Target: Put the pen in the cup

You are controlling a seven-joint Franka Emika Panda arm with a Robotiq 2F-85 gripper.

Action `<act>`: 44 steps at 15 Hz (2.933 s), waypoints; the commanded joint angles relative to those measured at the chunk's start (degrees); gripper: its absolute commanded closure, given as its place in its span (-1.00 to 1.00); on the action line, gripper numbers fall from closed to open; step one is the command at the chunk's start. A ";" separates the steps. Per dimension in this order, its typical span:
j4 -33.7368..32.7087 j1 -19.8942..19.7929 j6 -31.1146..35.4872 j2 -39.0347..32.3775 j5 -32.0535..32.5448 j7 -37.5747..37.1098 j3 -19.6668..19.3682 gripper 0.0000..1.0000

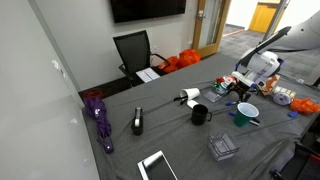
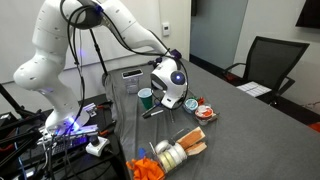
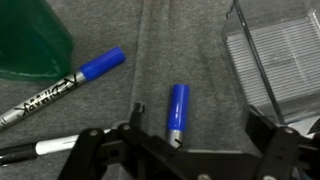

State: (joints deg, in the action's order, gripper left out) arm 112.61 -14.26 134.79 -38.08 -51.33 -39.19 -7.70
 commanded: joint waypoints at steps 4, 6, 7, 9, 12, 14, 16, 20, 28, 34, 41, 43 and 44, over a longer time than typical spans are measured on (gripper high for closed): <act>0.73 0.46 0.81 -0.29 -3.04 2.78 -0.54 -0.02; 0.71 0.52 0.82 -0.38 -3.04 2.66 -0.67 0.22; 0.72 0.56 0.86 -0.44 -2.94 2.63 -0.76 0.38; 0.82 0.62 1.18 -0.66 -2.77 2.82 -0.91 0.66; 1.04 0.75 1.54 -1.03 -2.54 2.90 -1.13 0.17; 1.16 0.81 1.80 -1.35 -2.48 2.97 -1.20 0.06; 1.08 0.87 1.99 -1.82 -2.44 3.00 -1.26 0.23; 0.77 0.85 1.91 -2.11 -2.46 2.90 -1.29 0.97; 2.38 0.71 0.24 0.21 -1.61 3.11 -1.63 0.90; 4.86 0.17 -1.26 2.95 -1.73 6.73 -1.84 0.90; 9.20 -0.35 -3.87 8.34 -2.55 11.40 -2.22 0.90; 10.84 -0.45 -5.21 10.61 -2.77 12.91 -2.46 0.90; 11.66 -0.38 -5.79 11.74 -2.69 13.29 -2.63 0.90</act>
State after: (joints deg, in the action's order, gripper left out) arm 119.98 -14.20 131.36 -31.26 -52.50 -29.45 -9.75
